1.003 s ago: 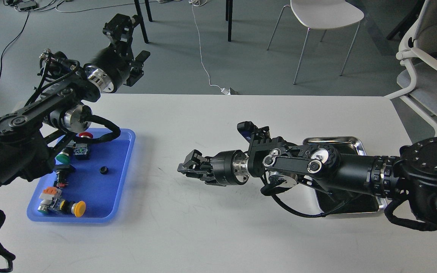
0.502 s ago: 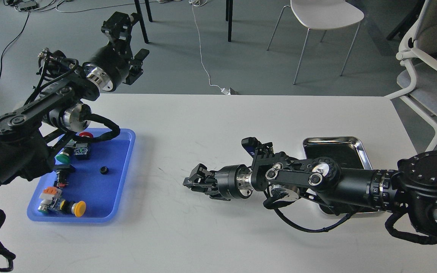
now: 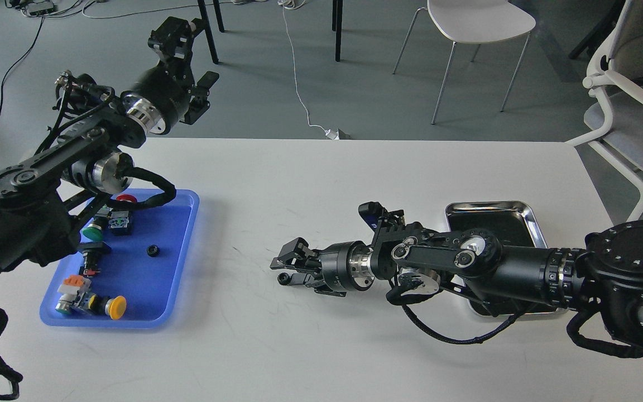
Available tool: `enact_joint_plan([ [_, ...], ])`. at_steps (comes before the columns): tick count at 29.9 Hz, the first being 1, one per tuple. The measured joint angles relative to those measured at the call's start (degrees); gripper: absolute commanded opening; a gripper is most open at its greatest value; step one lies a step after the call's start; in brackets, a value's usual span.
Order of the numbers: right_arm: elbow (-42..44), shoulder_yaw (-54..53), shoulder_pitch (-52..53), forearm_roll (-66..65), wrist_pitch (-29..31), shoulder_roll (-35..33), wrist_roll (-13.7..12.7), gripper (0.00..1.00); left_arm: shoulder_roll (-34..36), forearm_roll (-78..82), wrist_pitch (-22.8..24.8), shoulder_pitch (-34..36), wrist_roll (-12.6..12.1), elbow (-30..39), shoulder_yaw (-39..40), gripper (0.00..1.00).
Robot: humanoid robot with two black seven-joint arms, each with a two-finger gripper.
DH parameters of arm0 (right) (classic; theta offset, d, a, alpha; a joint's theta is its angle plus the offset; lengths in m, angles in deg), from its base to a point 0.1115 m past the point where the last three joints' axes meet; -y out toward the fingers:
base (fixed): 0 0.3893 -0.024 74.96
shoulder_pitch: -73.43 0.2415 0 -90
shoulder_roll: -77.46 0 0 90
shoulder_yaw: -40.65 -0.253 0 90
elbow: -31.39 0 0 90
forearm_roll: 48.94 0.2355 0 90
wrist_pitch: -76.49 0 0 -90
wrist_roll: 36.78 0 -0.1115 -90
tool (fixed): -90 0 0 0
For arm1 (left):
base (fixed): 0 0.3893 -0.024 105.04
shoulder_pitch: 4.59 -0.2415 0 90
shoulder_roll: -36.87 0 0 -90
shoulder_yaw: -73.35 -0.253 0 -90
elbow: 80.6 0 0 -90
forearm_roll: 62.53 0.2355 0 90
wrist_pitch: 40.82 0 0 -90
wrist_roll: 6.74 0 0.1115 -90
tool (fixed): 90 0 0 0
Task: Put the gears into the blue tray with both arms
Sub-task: 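Carry the gear with the right gripper to mid-table and release it, then retract the right arm upward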
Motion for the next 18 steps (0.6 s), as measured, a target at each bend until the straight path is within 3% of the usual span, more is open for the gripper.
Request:
enact_joint_plan([
  [11, -0.1, -8.6, 6.6, 0.2, 2.6, -0.3, 0.6, 0.95, -0.3, 0.1, 0.0, 0.2, -1.0, -1.9, 0.2, 0.98],
  [16, 0.2, -17.0, 6.4, 0.2, 2.6, -7.1, 0.7, 0.95, -0.2, -0.1, 1.2, 1.2, -0.9, -6.9, 0.8, 0.98],
  [18, 0.2, -20.7, 5.8, 0.2, 2.4, -10.3, 0.7, 0.95, -0.4, -0.1, 4.1, 1.4, -0.5, -8.5, 0.9, 0.98],
])
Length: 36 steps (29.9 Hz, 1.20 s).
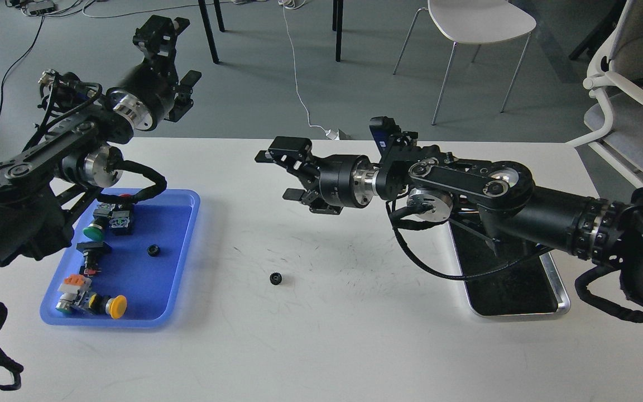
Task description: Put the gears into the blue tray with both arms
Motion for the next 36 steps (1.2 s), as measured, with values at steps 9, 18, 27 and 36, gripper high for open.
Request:
enact_joint_plan([
  [9, -0.3, -20.4, -12.8, 6.2, -0.9, -18.4, 0.1, 0.96, -3.0, -0.6, 1.4, 0.1, 0.2, 0.2, 1.8, 0.98],
  [18, -0.4, -43.6, -32.5, 13.6, -0.1, -26.8, -0.1, 0.97, 4.5, 4.5, 4.4, -0.3, -0.3, 11.3, 0.3, 0.98],
  [27, -0.5, -52.4, -44.3, 15.8, 7.8, -27.0, 3.0, 0.97, 19.9, 37.0, 5.3, -0.8, 0.0, 30.1, -8.5, 0.98],
  [36, -0.5, -53.4, -46.4, 19.1, 10.5, -26.9, 3.4, 0.97, 31.3, 58.4, 5.2, -1.8, -0.5, 44.0, -12.4, 0.98],
])
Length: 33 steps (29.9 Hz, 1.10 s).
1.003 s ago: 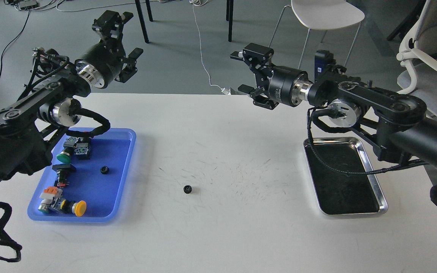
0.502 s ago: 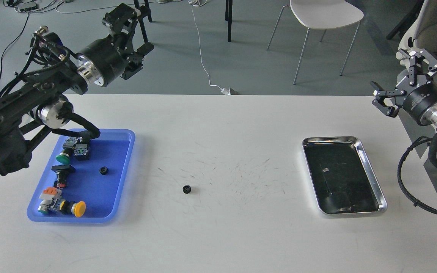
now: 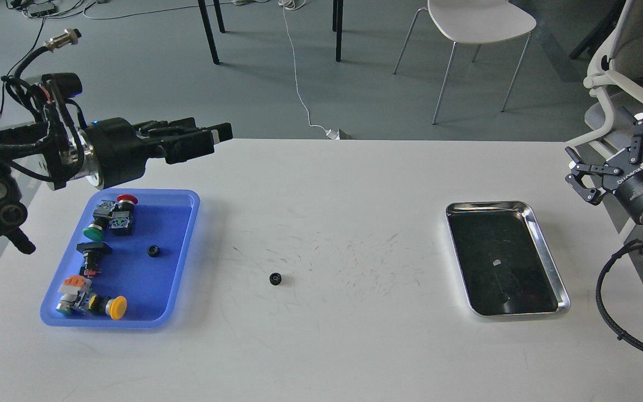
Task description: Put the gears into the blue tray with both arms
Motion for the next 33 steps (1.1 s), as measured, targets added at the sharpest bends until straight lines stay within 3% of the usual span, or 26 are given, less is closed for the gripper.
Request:
enact_joint_plan([
  [6, -0.4, 0.6, -0.1, 0.2, 0.3, 0.1, 0.0, 0.97, -1.1, 8.3, 0.5, 0.0, -3.1, 2.7, -3.8, 0.98],
  [13, -0.4, 1.9, -0.3, -0.3, 0.5, -0.1, -0.3, 0.97, -9.7, 29.8, 0.4, -0.2, -2.9, 2.3, -6.0, 0.98],
  [19, -0.2, 2.5, -0.3, -0.6, 0.4, -0.1, -0.3, 0.97, -14.4, 34.4, 0.5, -0.2, -4.1, 1.4, -9.6, 0.96],
  [33, 0.0, 4.0, -0.4, -0.8, 0.0, -0.1, -0.1, 0.97, -23.5, 47.3, -2.6, -8.3, -3.2, -12.8, -11.3, 0.93],
])
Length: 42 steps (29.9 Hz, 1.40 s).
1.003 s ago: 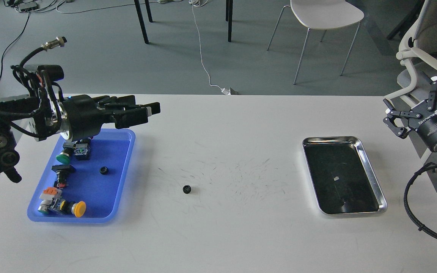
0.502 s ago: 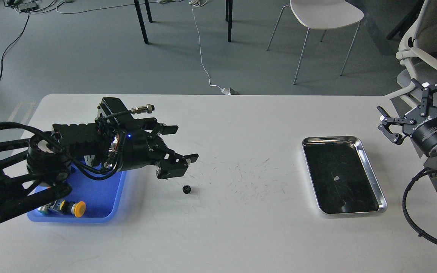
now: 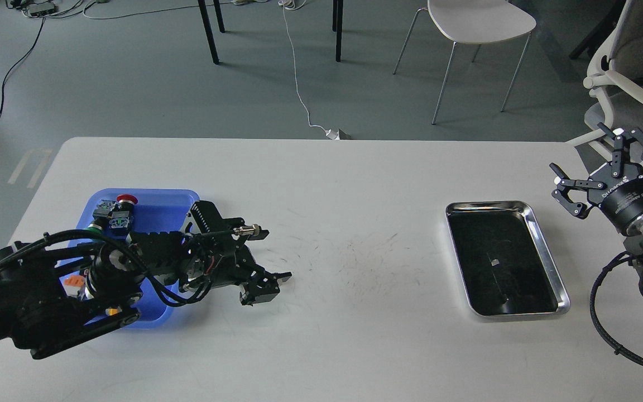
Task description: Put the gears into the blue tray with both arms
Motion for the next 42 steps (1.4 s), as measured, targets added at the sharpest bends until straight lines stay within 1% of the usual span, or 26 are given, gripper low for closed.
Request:
enact_joint_plan([
  [3, 0.2, 0.0, 0.0, -0.1, 0.0, 0.0, 0.0, 0.97, -0.5, 0.1, -0.3, -0.8, 0.2, -1.3, 0.0, 0.9],
  [8, 0.3, 0.1, 0.0, -0.1, -0.1, 0.0, 0.0, 0.97, -1.0, 0.1, -0.4, -2.8, 0.3, -1.7, 0.0, 0.86],
  [11, 0.3, 0.2, 0.0, -0.1, -0.1, 0.2, 0.0, 0.97, -1.8, 0.1, -0.4, -3.1, 0.3, -1.7, 0.1, 0.81],
  [14, 0.2, 1.0, 0.0, -0.2, -0.2, 0.4, 0.0, 0.97, -2.6, 0.1, -0.4, -3.3, 0.3, -1.8, 0.1, 0.72],
  [17, 0.2, 1.8, 0.1, -0.3, -0.2, 0.4, 0.0, 0.97, -3.4, 0.1, -0.8, -3.6, 0.3, -2.1, 0.1, 0.62],
  [23, 0.2, 2.0, 0.2, -0.3, -0.2, 0.4, 0.0, 0.97, -3.8, 0.1, -1.1, -4.6, 0.2, -2.7, 0.2, 0.49],
  [31, 0.2, 2.1, 0.3, -0.3, -0.1, 0.7, 0.0, 0.97, -3.1, 0.1, -1.1, -5.0, 0.2, -2.7, 0.1, 0.18],
  [33, 0.2, 2.1, 0.4, -0.3, -0.1, 0.7, 0.0, 0.97, -2.9, 0.1, -1.1, -5.1, 0.2, -2.7, 0.1, 0.12],
  [36, 0.2, 2.2, 0.4, -0.3, -0.1, 0.8, 0.0, 0.97, -2.6, 0.1, -1.0, -5.2, 0.2, -2.7, 0.1, 0.09],
  [42, 0.2, 2.2, 0.4, -0.3, -0.1, 0.7, 0.0, 0.97, 0.1, 0.1, -0.7, -4.8, 0.2, -1.2, 0.8, 0.09],
])
